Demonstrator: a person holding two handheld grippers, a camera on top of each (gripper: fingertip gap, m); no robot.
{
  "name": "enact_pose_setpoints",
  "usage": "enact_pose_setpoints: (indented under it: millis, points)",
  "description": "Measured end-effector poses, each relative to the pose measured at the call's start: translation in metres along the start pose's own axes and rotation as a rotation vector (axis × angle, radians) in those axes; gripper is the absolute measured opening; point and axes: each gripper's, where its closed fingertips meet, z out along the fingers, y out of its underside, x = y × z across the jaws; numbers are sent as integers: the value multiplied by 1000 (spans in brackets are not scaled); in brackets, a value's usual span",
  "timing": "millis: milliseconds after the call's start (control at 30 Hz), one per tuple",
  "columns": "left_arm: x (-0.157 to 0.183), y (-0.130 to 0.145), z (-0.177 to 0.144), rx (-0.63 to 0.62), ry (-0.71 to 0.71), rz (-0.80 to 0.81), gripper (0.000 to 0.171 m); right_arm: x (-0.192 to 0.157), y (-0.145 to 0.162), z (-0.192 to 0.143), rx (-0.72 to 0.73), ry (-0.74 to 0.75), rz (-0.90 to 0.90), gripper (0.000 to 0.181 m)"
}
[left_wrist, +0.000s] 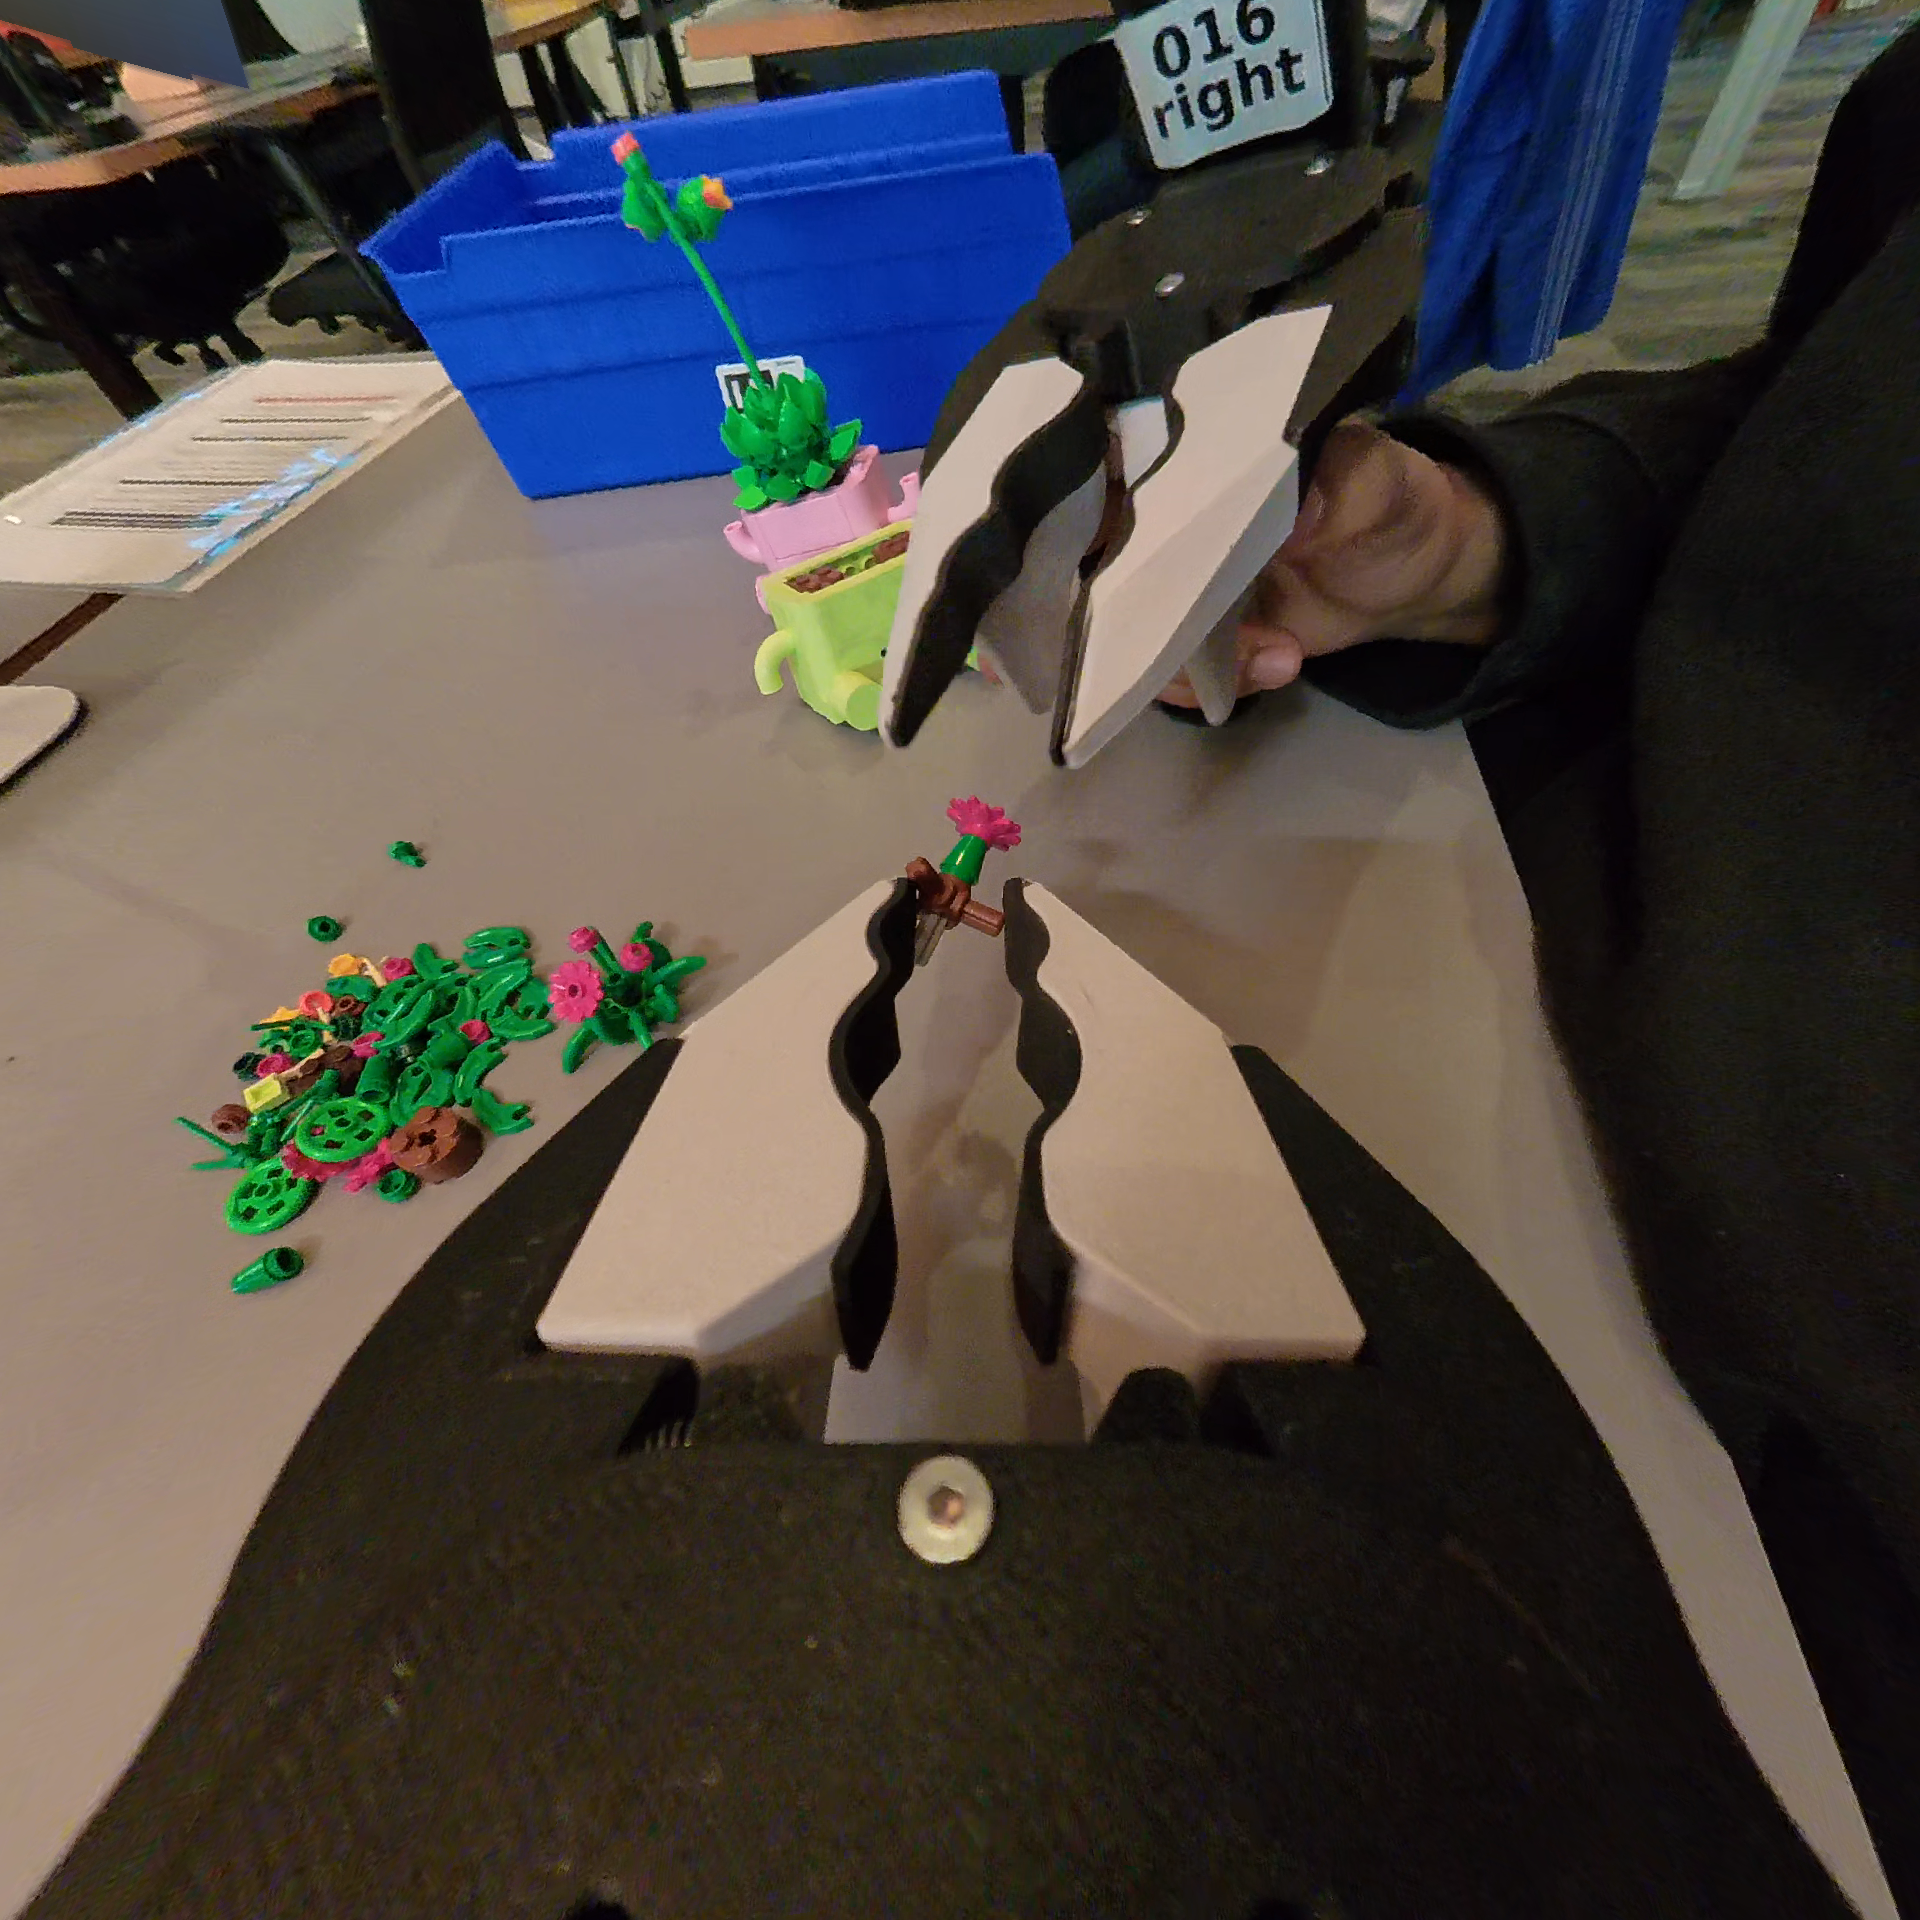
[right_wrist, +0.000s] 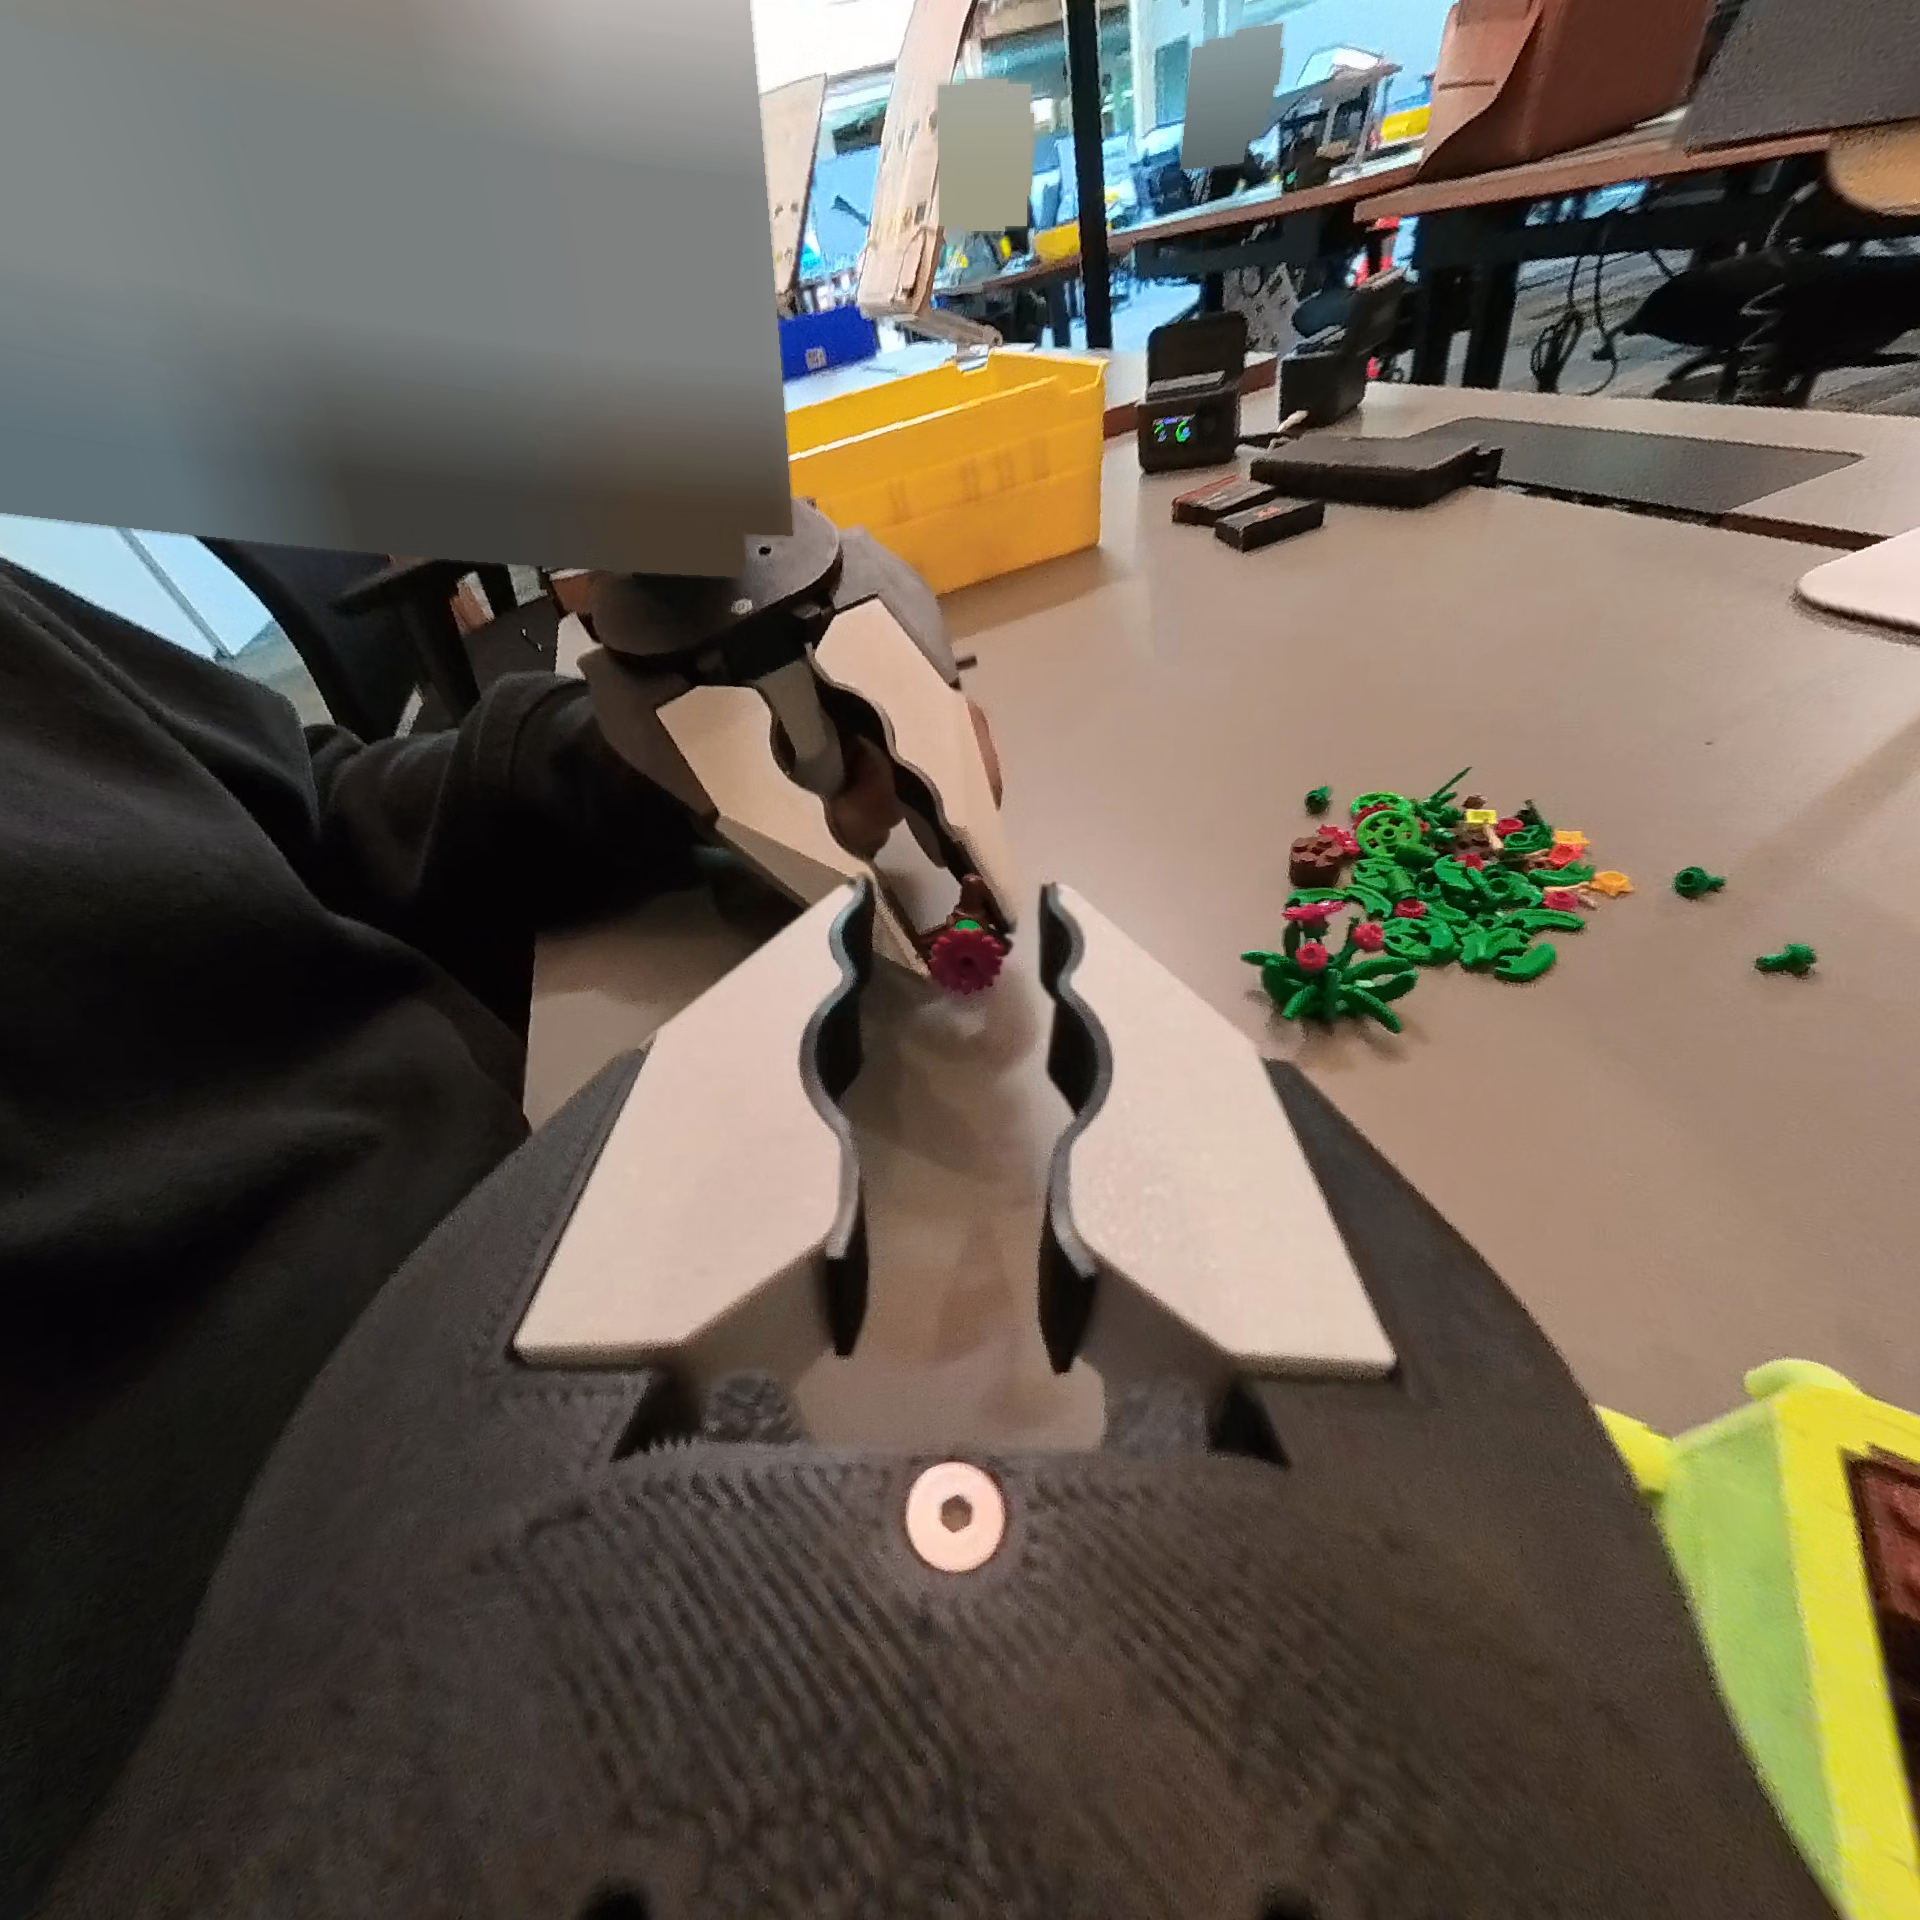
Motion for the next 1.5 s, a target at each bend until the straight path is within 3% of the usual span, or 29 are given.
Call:
enact_pose_setpoints:
  millis: [333, 467, 600, 733, 1133, 1233, 1500]
  points:
    - [-1, -8, -1, 57, -45, 59, 12, 1, 5, 4, -39, 28, -25, 31]
    - [1, -11, -1, 72, -41, 73, 12, 0, 9, 6, -65, 49, -83, 14]
    - [5, -11, -1, 72, -22, 82, 13, 0, 11, 5, -83, 33, -100, 13]
    - [6, -11, 0, 73, -25, 84, 38, -1, 14, 3, -104, -9, -75, 13]
    - [17, -4, 4, 20, 15, 138, 14, -6, 21, 5, -150, -4, -172, 13]
    - [21, -2, 4, 10, 40, 142, 0, -5, 20, 5, -141, 8, -177, 12]
    - [15, -4, 3, 25, -16, 155, 0, -6, 20, 4, -138, -24, -148, 12]
